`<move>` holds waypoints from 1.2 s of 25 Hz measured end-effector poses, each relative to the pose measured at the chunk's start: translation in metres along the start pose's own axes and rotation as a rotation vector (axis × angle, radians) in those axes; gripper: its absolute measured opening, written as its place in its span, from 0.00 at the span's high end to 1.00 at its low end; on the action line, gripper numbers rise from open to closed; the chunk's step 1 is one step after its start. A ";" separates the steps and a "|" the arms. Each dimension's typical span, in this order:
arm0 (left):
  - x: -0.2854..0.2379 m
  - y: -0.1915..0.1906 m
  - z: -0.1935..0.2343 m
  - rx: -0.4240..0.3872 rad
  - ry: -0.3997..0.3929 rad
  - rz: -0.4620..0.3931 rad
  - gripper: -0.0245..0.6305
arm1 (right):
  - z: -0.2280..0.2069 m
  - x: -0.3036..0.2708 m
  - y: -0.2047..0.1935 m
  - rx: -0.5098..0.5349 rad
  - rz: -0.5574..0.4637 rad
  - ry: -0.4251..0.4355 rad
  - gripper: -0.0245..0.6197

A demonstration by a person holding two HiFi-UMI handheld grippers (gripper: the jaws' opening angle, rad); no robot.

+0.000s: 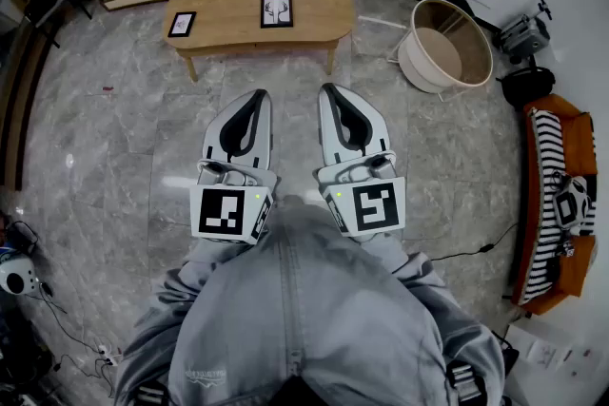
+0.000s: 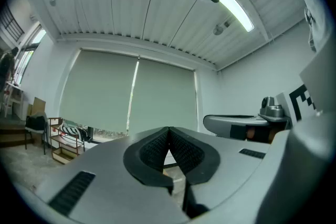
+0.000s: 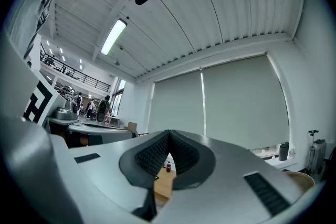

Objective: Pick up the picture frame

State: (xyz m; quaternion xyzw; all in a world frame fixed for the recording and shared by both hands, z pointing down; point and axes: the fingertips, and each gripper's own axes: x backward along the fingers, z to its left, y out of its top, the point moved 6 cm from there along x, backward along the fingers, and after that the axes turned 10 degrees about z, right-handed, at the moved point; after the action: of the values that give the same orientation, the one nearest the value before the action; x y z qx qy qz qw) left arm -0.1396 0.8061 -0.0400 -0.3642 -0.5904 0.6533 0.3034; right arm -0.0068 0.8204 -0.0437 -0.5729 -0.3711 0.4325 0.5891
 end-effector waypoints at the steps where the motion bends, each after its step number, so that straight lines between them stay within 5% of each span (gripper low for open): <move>1: -0.002 0.000 -0.003 0.000 0.002 0.001 0.94 | -0.003 0.002 0.000 0.001 0.001 0.001 0.91; 18: -0.047 -0.012 0.001 -0.002 0.044 0.024 0.93 | -0.038 -0.029 -0.019 -0.021 -0.003 0.056 0.91; 30: -0.194 -0.019 0.138 0.023 0.013 0.044 0.93 | -0.083 -0.224 -0.038 -0.056 0.036 0.042 0.91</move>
State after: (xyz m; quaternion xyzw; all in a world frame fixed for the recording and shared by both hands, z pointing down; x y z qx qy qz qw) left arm -0.1482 0.5718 0.0074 -0.3777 -0.5727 0.6643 0.2968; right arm -0.0045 0.5829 0.0010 -0.6048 -0.3604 0.4200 0.5726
